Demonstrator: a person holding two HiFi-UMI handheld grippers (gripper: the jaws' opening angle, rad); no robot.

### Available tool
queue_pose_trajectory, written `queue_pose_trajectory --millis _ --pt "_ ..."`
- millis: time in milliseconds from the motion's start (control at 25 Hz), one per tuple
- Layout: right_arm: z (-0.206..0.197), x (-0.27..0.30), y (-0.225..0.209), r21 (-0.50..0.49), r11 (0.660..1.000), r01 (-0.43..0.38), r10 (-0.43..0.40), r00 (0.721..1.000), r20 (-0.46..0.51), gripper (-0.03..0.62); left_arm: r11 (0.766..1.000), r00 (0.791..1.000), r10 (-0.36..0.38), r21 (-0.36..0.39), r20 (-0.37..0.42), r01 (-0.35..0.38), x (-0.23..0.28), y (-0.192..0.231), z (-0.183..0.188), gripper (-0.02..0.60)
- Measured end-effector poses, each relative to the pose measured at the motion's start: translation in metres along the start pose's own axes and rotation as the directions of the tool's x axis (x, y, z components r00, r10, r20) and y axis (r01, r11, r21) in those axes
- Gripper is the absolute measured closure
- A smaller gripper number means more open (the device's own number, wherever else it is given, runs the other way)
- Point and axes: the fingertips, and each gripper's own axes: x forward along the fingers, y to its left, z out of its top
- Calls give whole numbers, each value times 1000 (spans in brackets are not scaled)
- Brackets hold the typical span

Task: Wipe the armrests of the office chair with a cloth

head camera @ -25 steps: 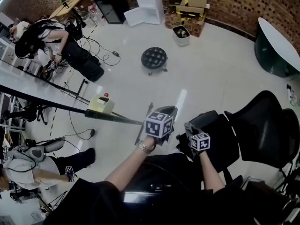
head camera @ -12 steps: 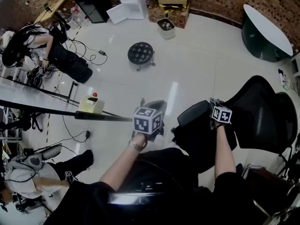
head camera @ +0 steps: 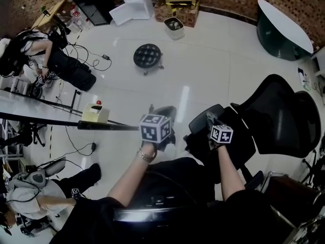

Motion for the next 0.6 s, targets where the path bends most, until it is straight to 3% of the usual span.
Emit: queue_pose_trajectory --millis 280,600 --pt "-50 -7 69 20 988 -153 154 987 -36 530 999 999 -42 26 -18 43 6 -26 -9 545" --pt "-78 -17 98 37 966 -257 260 957 -126 530 997 996 -74 30 -49 75 6 -54 -31 545"
